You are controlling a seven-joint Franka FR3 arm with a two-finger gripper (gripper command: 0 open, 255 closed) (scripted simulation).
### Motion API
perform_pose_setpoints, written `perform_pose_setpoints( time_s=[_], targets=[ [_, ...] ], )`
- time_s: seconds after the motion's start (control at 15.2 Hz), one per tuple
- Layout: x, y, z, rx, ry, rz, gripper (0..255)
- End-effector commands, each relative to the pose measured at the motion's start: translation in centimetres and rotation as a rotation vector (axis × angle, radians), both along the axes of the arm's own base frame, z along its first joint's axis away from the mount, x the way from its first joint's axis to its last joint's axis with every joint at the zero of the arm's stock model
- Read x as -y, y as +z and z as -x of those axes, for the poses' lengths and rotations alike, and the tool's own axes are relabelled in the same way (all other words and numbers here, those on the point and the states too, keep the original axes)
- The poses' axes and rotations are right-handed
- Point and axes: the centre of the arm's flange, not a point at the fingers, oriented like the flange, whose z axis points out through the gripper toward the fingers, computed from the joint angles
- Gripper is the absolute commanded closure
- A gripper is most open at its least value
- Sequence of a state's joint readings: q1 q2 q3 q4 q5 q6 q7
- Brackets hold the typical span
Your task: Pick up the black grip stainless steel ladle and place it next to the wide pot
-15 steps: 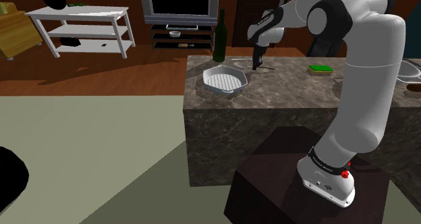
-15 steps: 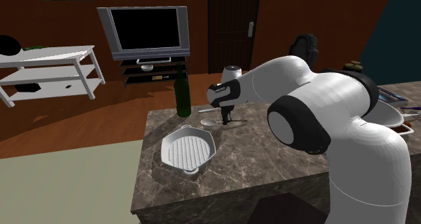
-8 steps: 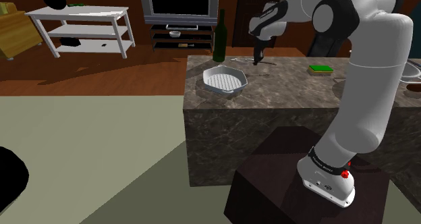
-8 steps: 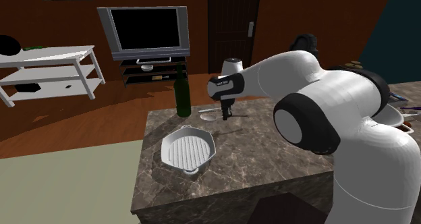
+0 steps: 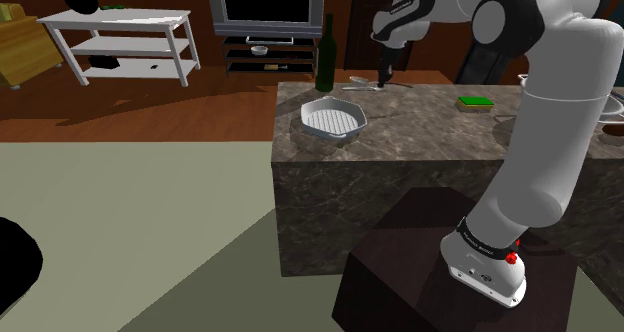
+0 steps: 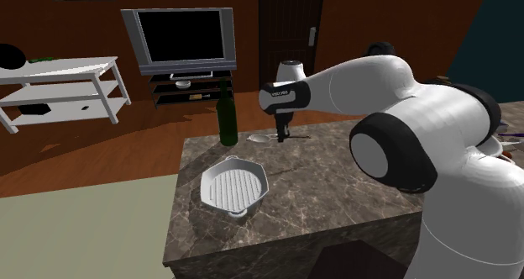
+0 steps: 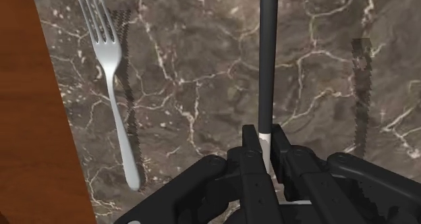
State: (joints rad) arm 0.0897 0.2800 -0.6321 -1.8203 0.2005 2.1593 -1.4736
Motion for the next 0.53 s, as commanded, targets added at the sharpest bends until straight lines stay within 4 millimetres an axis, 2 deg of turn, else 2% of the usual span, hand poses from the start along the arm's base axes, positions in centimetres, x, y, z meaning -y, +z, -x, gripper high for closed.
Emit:
perform_pose_setpoints(
  time_s=[0.0,0.46],
  targets=[
    [0.0,1.2,0.0,0.0,0.0,0.0,255],
    [0.0,4.9,0.0,0.0,0.0,0.0,255]
  ],
)
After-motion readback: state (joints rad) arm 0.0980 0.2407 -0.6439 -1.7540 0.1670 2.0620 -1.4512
